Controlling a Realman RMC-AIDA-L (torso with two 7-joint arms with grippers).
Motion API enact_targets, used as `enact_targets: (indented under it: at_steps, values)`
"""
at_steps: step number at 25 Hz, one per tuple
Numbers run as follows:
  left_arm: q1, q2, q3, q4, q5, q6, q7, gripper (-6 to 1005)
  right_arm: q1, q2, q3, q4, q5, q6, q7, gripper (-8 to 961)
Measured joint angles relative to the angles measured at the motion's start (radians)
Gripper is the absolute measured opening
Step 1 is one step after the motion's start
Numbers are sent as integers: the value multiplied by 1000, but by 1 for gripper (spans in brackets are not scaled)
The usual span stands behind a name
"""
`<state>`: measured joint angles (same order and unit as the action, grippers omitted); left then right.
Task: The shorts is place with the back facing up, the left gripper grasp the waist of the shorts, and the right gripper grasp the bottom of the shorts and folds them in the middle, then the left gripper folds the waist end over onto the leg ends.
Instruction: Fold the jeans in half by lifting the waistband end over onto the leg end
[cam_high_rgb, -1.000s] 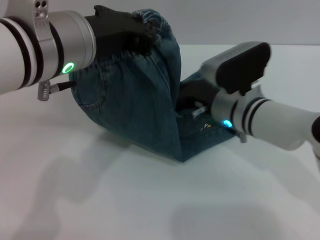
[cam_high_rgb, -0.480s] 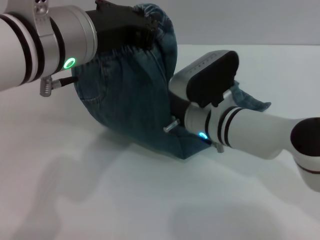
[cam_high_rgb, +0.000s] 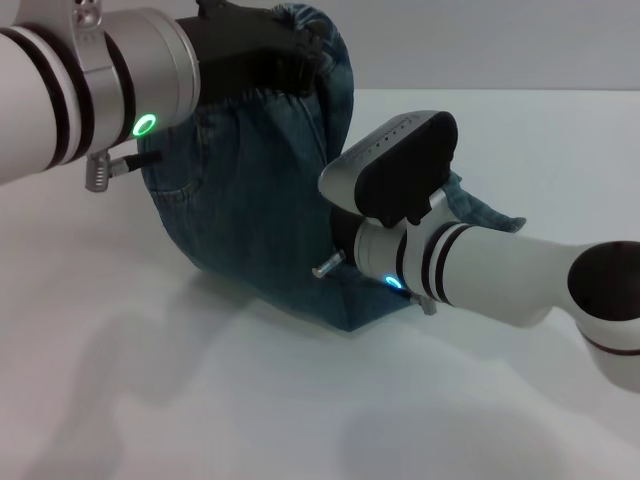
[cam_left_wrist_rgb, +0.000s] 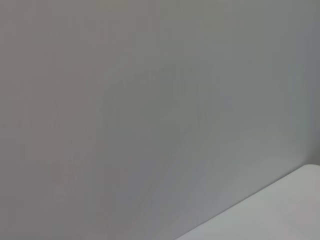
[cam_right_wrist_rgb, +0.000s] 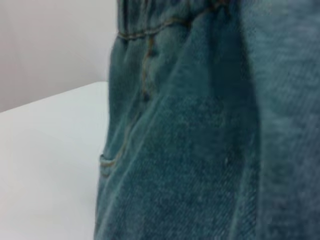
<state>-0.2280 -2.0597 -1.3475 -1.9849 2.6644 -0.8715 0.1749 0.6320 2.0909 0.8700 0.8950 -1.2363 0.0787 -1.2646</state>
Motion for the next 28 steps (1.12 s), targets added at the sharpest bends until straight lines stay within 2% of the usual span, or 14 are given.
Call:
enact_targets:
  at_steps: [3, 12, 16, 20, 21, 22, 28]
  values:
    - [7, 0, 0, 0, 0, 0, 0, 123, -20, -3, 14, 0, -2, -18, -2, 58]
    - [14, 1, 5, 5, 0, 6, 0, 134, -125, -11, 170, 13, -63, -65, -12, 58]
    - [13, 1, 24, 19, -7, 32, 0, 139, -197, -15, 228, 67, -113, -127, -13, 58]
    - [2, 1, 67, 83, -52, 110, 20, 144, -278, -14, 291, 127, -190, -207, -14, 58]
    - [0, 0, 77, 104, -75, 136, 35, 146, -317, -15, 301, 154, -218, -272, -13, 58]
    - [-2, 0, 84, 125, -94, 157, 47, 147, -317, -15, 301, 154, -218, -272, -13, 57]
    - [-31, 0, 114, 235, -190, 257, 103, 155, -423, -14, 310, 233, -270, -429, -3, 57]
